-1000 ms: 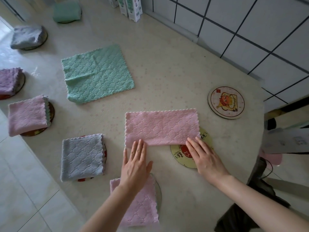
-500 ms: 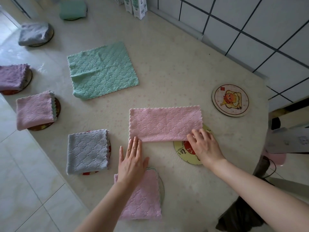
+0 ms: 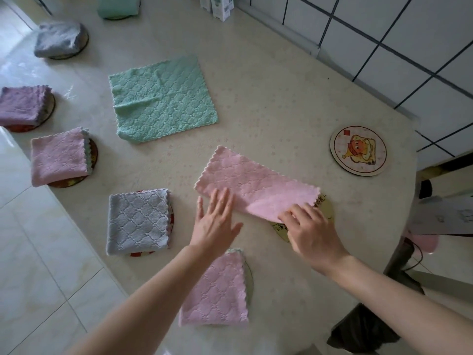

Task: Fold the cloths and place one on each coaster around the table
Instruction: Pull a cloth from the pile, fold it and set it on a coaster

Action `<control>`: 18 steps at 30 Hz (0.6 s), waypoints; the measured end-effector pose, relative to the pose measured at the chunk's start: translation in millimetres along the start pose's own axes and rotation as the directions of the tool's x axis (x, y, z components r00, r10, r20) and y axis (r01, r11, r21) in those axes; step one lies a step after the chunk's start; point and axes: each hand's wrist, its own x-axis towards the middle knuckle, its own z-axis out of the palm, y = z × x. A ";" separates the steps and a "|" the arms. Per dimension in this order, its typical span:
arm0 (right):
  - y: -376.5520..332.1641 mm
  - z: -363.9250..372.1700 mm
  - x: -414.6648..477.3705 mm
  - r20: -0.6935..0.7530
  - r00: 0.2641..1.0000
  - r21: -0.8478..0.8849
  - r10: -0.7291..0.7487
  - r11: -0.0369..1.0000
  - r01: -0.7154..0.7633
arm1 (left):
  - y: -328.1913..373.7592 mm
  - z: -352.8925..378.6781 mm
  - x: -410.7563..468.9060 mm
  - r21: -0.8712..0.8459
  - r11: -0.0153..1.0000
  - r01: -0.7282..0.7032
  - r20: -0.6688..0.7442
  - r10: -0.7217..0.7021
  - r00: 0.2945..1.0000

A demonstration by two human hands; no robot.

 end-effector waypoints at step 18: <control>4.5 9.0 15.6 0.287 0.922 0.249 -0.261 0.949 0.191 | -13.8 11.5 -32.8 -0.294 0.833 -0.468 -0.128 0.451 0.883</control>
